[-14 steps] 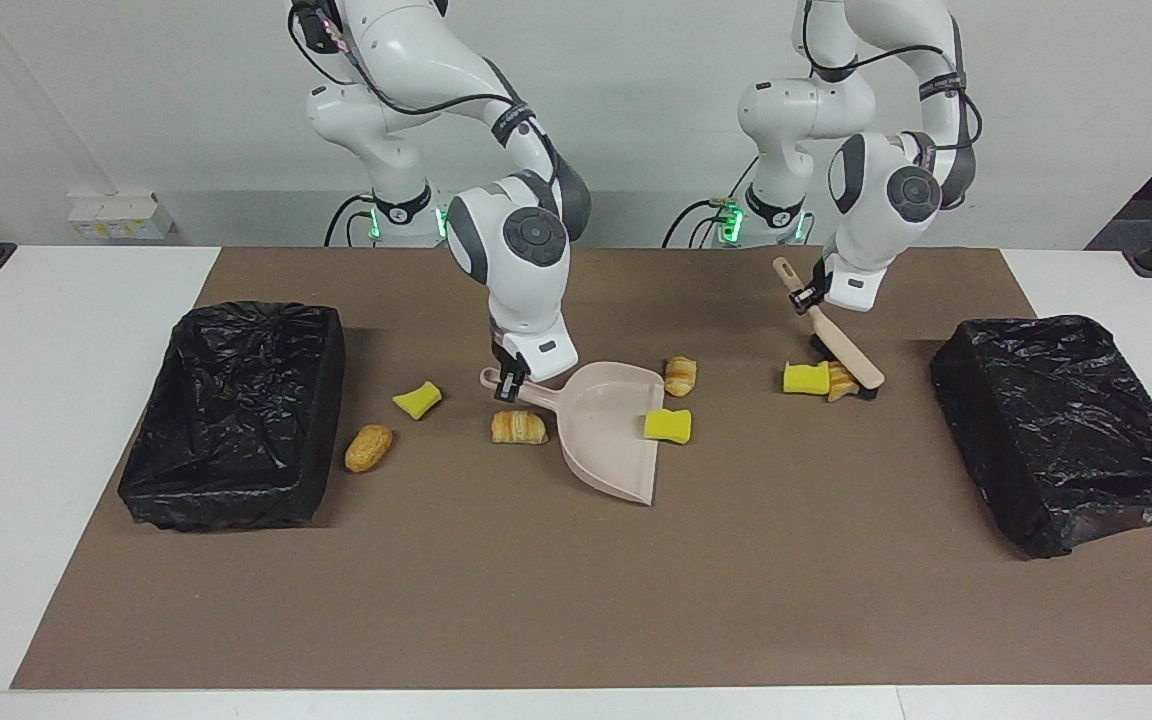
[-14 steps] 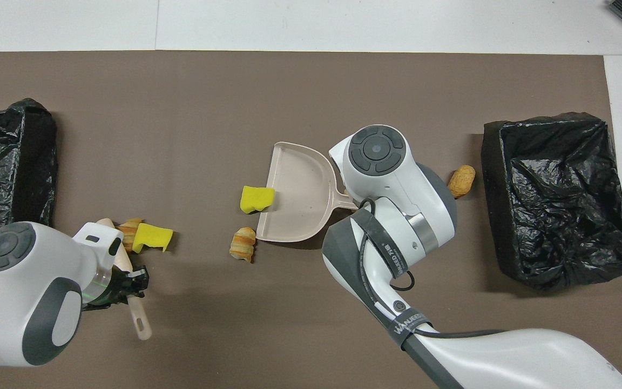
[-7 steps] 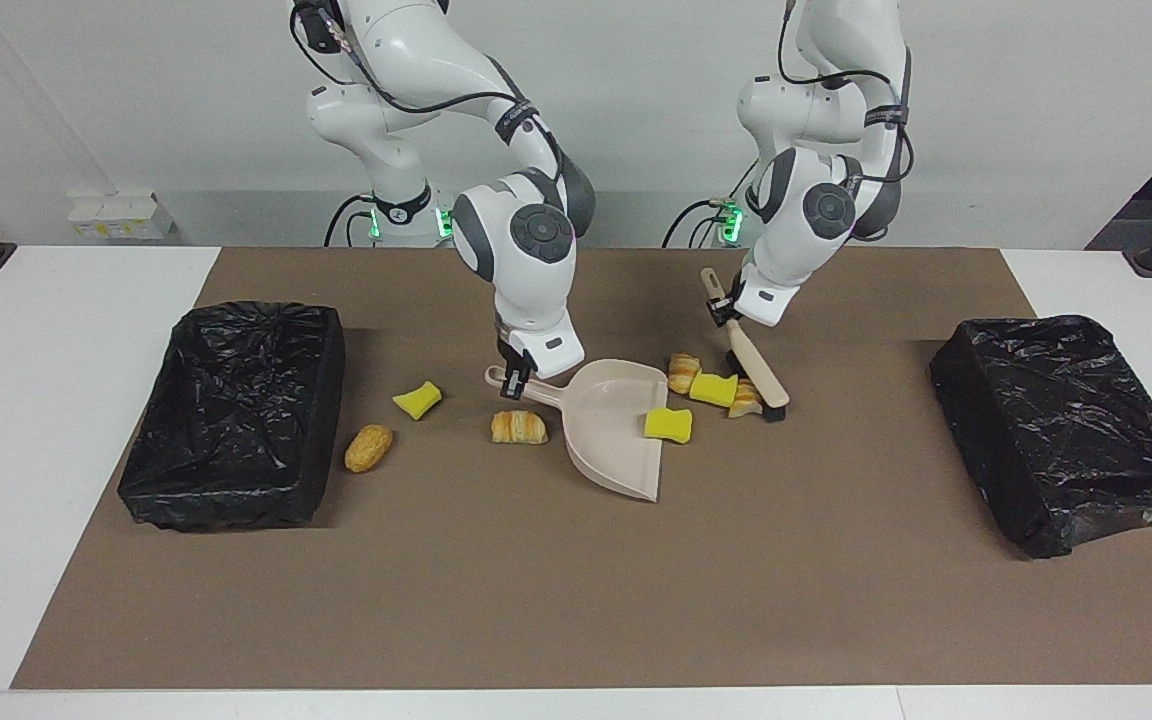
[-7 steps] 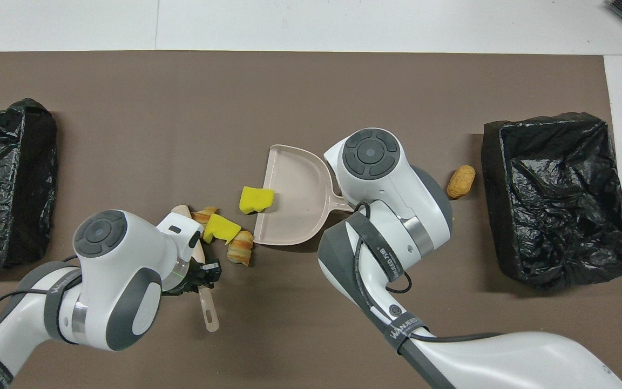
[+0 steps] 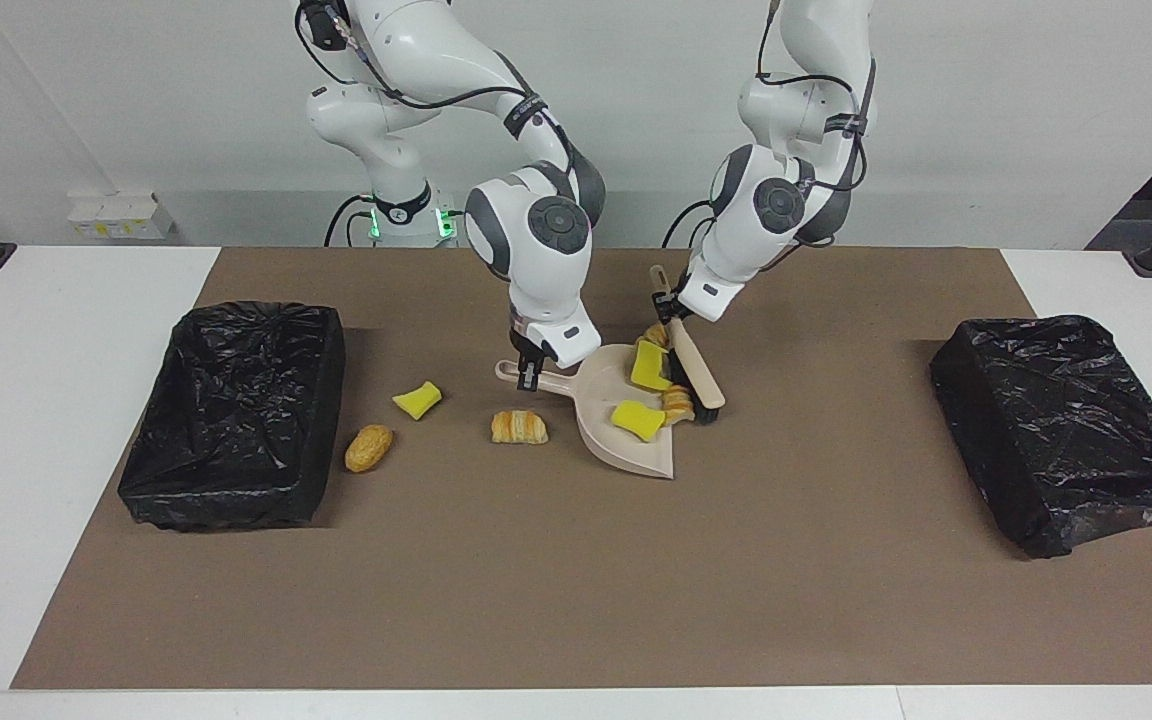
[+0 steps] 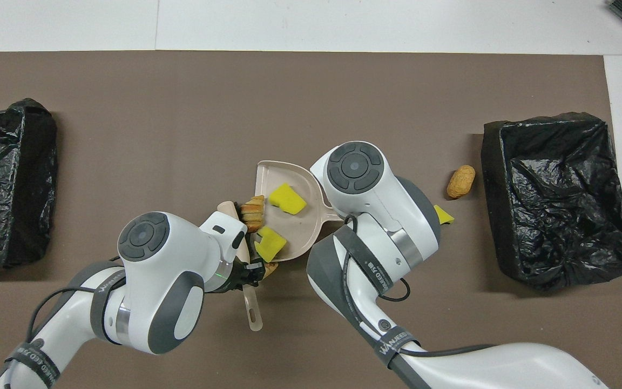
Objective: Sweep and dump trash in bin
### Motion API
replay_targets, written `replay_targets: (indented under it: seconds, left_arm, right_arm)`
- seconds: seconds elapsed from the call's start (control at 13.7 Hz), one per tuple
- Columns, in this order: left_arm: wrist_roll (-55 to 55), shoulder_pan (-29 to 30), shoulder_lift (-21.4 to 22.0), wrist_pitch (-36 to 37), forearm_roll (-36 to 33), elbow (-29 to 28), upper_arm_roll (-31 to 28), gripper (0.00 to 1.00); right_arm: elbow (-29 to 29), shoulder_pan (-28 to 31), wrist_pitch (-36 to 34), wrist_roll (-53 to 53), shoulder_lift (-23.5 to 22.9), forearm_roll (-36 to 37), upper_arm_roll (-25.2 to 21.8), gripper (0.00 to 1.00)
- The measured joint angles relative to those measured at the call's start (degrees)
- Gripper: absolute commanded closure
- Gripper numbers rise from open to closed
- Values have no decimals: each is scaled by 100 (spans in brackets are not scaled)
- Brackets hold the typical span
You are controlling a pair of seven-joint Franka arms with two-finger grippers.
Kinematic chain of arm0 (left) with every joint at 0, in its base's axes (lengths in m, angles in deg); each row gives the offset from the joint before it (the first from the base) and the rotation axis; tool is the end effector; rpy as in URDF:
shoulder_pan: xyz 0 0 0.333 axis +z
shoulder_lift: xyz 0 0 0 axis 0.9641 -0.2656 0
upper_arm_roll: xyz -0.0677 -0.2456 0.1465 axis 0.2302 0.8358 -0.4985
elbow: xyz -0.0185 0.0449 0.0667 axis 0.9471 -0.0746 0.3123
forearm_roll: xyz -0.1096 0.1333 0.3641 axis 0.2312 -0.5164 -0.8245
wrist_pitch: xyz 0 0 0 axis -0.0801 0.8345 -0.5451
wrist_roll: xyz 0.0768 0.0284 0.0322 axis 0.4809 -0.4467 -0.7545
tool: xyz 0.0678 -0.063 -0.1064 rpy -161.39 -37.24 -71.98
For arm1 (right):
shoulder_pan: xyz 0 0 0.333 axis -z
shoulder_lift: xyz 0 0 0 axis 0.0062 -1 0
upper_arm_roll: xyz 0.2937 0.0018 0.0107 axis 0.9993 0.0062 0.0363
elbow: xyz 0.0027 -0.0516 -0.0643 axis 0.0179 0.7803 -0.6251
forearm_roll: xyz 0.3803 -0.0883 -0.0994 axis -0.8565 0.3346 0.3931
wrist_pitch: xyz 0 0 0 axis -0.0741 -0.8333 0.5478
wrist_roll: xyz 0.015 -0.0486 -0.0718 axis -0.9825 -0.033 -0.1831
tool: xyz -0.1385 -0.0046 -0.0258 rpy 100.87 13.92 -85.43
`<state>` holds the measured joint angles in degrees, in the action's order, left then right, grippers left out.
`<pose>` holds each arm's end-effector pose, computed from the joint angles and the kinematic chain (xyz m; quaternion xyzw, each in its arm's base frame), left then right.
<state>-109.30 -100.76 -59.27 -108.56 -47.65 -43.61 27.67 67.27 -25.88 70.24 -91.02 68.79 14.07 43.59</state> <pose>0.4096 -0.2961 0.2860 0.9782 0.1085 -0.1375 0.1114 0.5437 0.3093 0.3115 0.7443 0.6622 -0.0787 0.0358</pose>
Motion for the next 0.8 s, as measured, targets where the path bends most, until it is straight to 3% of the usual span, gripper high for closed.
replay_targets:
  seconds: [0.44,0.8]
  left_arm:
    - [-2,-353,-572,-128,219,878,37,100]
    - [-6,-10,-685,903,217,1895,-87,100]
  right_arm:
    - [82,14,29,0,46,-1,-1,100]
    - [77,182,41,-66,49,-19,-4,100]
